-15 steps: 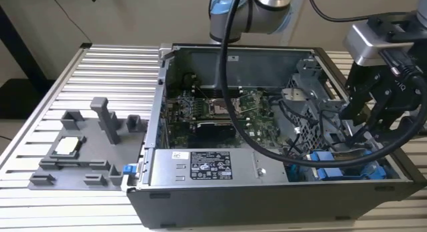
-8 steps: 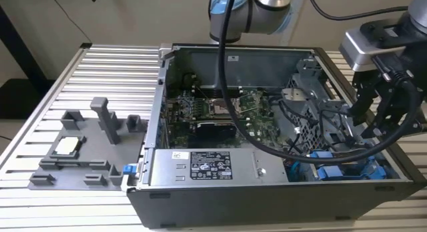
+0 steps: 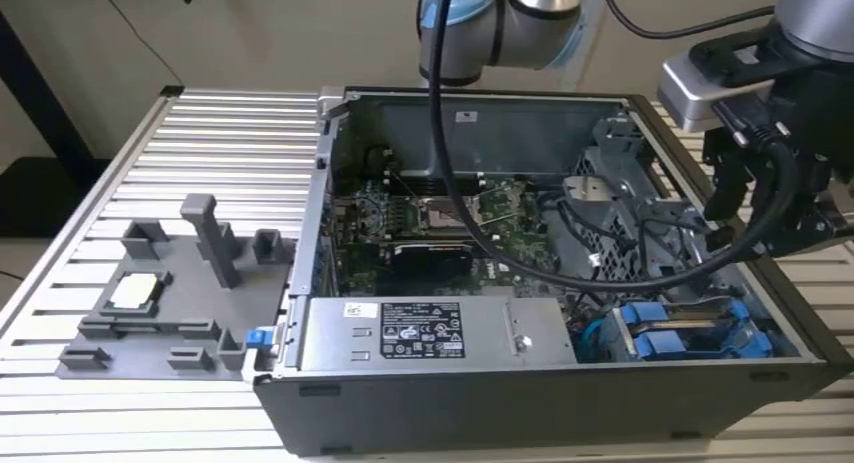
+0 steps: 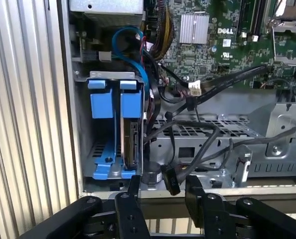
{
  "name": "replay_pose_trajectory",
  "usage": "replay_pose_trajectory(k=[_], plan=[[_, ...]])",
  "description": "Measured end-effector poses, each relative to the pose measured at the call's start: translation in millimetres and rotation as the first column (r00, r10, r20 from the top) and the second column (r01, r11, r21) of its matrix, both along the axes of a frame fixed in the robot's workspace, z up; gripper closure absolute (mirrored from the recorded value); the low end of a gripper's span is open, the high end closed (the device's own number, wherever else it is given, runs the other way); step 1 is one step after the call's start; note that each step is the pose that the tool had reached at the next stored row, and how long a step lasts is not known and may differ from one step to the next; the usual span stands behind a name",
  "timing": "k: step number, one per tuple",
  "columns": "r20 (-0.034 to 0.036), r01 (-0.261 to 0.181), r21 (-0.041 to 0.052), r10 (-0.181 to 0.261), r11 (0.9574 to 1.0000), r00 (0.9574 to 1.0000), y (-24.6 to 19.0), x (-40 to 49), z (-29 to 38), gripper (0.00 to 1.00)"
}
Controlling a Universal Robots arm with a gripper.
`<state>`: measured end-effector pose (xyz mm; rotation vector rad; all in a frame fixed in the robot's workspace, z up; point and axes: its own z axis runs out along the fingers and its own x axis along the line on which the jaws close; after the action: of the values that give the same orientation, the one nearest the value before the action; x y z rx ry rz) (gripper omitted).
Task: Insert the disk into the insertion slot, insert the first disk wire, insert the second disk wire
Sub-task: 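Insert the first disk wire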
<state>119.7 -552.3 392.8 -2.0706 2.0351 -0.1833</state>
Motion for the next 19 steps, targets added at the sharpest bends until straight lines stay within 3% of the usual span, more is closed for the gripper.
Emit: replay_pose_trajectory(k=[4,5,9,15,17,19], plan=[[0.0024,0.0,-0.0691,0.0,0.9976,1.0,6.4,-2.4,-0.4,0.51],[0.003,0.0,-0.0819,0.0,0.9966,1.0,7.8,-2.8,-0.9,0.51],[0.0129,0.001,-0.0953,0.0,0.9954,0.9999,13.0,-5.0,-4.5,0.51],[0.0185,0.001,-0.0981,0.0,0.9952,0.9998,16.0,-5.1,-7.8,0.53],[0.0187,0.001,-0.0985,0.0,0.9951,0.9998,16.4,-5.1,-8.2,0.66],[0.0187,0.001,-0.1007,0.0,0.9949,0.9998,16.4,-5.2,-8.1,0.72]])
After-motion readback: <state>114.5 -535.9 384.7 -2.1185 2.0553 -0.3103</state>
